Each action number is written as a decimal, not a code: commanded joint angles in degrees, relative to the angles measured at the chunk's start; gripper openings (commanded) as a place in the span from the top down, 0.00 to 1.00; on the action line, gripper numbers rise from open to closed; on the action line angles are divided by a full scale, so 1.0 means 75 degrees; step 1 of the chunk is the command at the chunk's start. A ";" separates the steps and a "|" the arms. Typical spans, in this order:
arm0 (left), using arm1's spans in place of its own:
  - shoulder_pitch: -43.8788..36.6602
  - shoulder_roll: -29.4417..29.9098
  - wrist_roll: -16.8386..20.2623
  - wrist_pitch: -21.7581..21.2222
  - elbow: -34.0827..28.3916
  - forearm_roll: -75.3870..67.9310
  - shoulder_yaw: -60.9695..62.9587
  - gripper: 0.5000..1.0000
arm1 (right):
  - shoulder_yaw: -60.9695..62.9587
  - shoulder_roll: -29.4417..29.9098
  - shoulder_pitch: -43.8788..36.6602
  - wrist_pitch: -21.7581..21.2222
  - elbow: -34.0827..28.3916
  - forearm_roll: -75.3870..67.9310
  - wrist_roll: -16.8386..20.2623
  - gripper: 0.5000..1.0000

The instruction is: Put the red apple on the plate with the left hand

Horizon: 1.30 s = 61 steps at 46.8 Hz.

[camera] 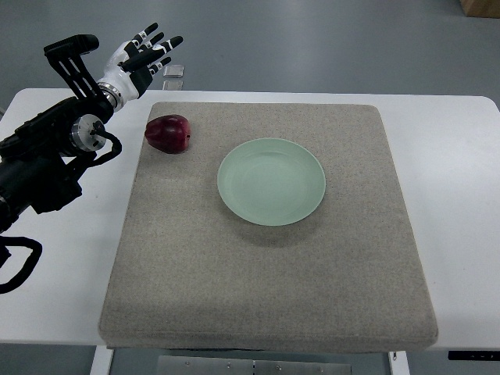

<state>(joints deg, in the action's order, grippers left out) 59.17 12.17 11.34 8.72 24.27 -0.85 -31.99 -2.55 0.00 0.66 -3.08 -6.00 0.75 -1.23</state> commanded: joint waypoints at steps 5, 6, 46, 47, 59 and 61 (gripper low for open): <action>-0.0002 0.0170 0.0000 -0.0015 0.0185 -0.1267 -0.0012 0.02 | 0.0000 0.0000 0.0005 0.0000 0.0003 -0.0006 0.0000 0.07; -0.0002 0.0170 0.0000 -0.0015 0.0185 -0.1420 -0.0012 0.02 | 0.0000 0.0000 0.0005 0.0000 0.0003 -0.0006 0.0000 0.07; 0.0584 0.2197 0.0000 0.0161 0.2857 -0.7162 0.2262 0.03 | 0.0000 0.0000 0.0005 0.0000 0.0003 -0.0006 0.0000 0.07; 0.0595 0.2244 0.0000 0.0196 0.2904 -0.7338 0.2262 0.03 | 0.0000 0.0000 0.0005 0.0000 0.0003 -0.0006 0.0000 0.07; 0.0631 0.2291 0.0059 0.0267 0.2939 -0.9401 0.2309 0.04 | 0.0000 0.0000 -0.0006 0.0000 0.0003 0.0006 0.0000 0.07; 0.0619 0.2279 0.0059 0.0278 0.2939 -0.9542 0.2309 0.04 | 0.0000 0.0000 0.0005 0.0000 -0.0008 0.0006 0.0000 0.07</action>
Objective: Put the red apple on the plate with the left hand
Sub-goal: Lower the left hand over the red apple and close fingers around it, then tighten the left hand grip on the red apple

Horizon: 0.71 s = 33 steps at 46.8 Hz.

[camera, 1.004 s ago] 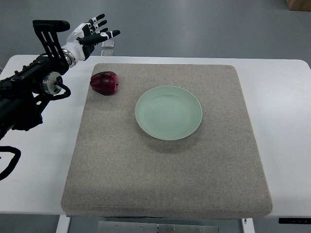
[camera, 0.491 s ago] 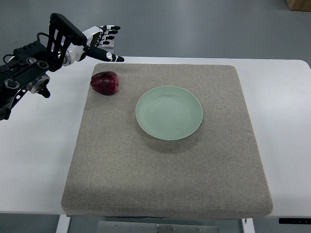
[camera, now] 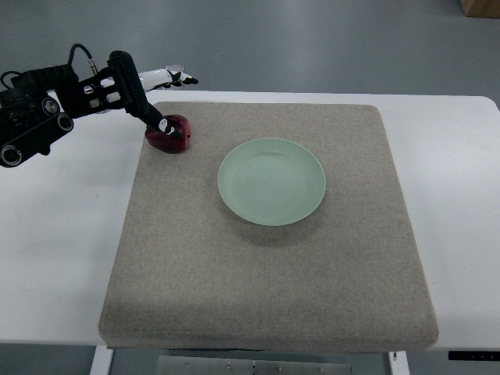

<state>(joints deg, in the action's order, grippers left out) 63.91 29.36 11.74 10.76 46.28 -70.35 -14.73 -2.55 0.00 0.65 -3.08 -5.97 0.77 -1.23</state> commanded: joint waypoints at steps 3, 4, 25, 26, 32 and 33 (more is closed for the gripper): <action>-0.0049 -0.0013 0.0005 0.0006 0.0017 -0.0381 0.0019 0.04 | 0.0000 0.0000 0.0007 0.0000 0.0000 0.0002 0.0000 0.07; -0.0060 -0.0013 0.0005 0.0007 0.0017 -0.0416 0.0030 0.04 | 0.0000 0.0000 0.0007 0.0000 0.0000 -0.0009 0.0000 0.07; -0.0049 -0.0047 0.0017 -0.0181 -0.0135 -0.0757 0.0745 0.14 | 0.0000 0.0000 0.0007 0.0000 0.0000 0.0002 0.0000 0.07; -0.0049 -0.0071 0.0017 -0.0216 -0.0159 -0.0757 0.0745 0.13 | 0.0000 0.0000 0.0007 0.0000 0.0000 -0.0009 0.0000 0.07; -0.0084 -0.0106 0.0017 -0.0380 -0.0194 -0.0733 0.0745 0.11 | 0.0000 0.0000 0.0007 0.0000 0.0000 -0.0010 0.0000 0.07; -0.0084 -0.0106 0.0017 -0.0403 -0.0194 -0.0745 0.0745 0.11 | 0.0000 0.0000 0.0007 0.0000 0.0000 -0.0010 0.0000 0.07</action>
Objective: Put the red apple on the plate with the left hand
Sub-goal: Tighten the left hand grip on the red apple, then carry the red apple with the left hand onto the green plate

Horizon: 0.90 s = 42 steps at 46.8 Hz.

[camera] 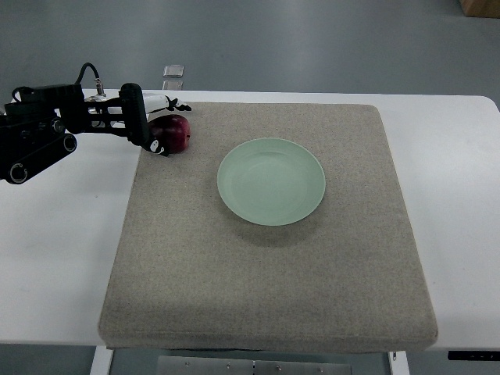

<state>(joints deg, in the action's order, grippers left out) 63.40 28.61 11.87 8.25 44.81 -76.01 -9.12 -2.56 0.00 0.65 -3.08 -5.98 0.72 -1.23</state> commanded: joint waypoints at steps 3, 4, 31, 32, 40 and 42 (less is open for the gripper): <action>-0.0028 -0.0018 0.0000 -0.0069 0.0002 0.0033 -0.0003 0.12 | 0.0001 0.0000 0.0007 0.0000 0.0000 0.0009 0.0000 0.07; -0.0028 -0.0018 0.0000 -0.0069 -0.0009 0.0056 -0.0003 0.12 | -0.0011 0.0000 0.0007 0.0000 0.0000 -0.0003 0.0000 0.07; -0.0004 -0.0042 0.0000 -0.0069 -0.0033 0.0150 -0.0014 0.82 | 0.0001 0.0000 0.0007 0.0000 -0.0012 -0.0003 0.0000 0.07; -0.0004 -0.0042 0.0000 -0.0069 -0.0033 0.0150 -0.0014 0.84 | 0.0001 0.0000 -0.0005 0.0000 0.0000 0.0009 0.0000 0.07; 0.0007 -0.0042 0.0000 -0.0069 -0.0033 0.0150 -0.0061 0.86 | 0.0001 0.0000 0.0007 0.0000 0.0000 -0.0003 0.0000 0.07; 0.0019 -0.0042 0.0000 -0.0069 -0.0033 0.0150 -0.0073 0.86 | 0.0001 0.0000 0.0007 0.0000 -0.0011 -0.0003 0.0000 0.07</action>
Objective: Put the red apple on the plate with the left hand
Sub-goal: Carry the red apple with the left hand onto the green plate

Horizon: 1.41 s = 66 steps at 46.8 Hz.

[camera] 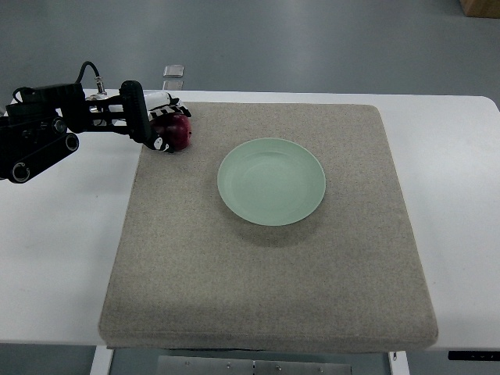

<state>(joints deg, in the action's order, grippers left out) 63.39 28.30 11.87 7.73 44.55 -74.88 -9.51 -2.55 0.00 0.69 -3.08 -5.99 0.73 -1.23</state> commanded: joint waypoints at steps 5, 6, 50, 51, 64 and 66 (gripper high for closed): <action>0.0056 -0.0011 0.0000 0.0000 0.0001 0.0000 -0.0068 0.84 | -0.0011 0.0000 -0.0010 0.0000 0.0001 -0.0004 0.0000 0.08; 0.0067 -0.0011 0.0000 0.0000 0.0013 0.0000 -0.0068 0.84 | 0.0000 0.0000 -0.0010 0.0000 0.0001 0.0008 0.0000 0.07; 0.0115 -0.1124 0.0000 -0.0222 0.2064 -0.0152 -0.0208 0.73 | 0.0000 0.0000 -0.0010 -0.0012 0.0001 0.0008 0.0000 0.07; 0.0114 -0.1159 0.0000 -0.0222 0.2029 -0.0152 -0.0208 0.73 | -0.0011 0.0000 0.0002 0.0000 0.0001 0.0008 0.0000 0.07; 0.0114 -0.1289 -0.0012 -0.0234 0.1794 -0.0152 0.0003 0.69 | -0.0011 0.0000 -0.0010 0.0000 0.0001 -0.0004 0.0000 0.07; 0.0103 -0.1289 -0.0012 -0.0234 0.1759 -0.0152 0.0003 0.69 | 0.0000 0.0000 0.0002 0.0000 0.0001 0.0008 0.0000 0.07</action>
<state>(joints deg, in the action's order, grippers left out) 64.24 18.64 11.78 6.05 58.04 -76.06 -9.62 -2.57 0.00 0.66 -3.08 -5.97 0.78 -1.23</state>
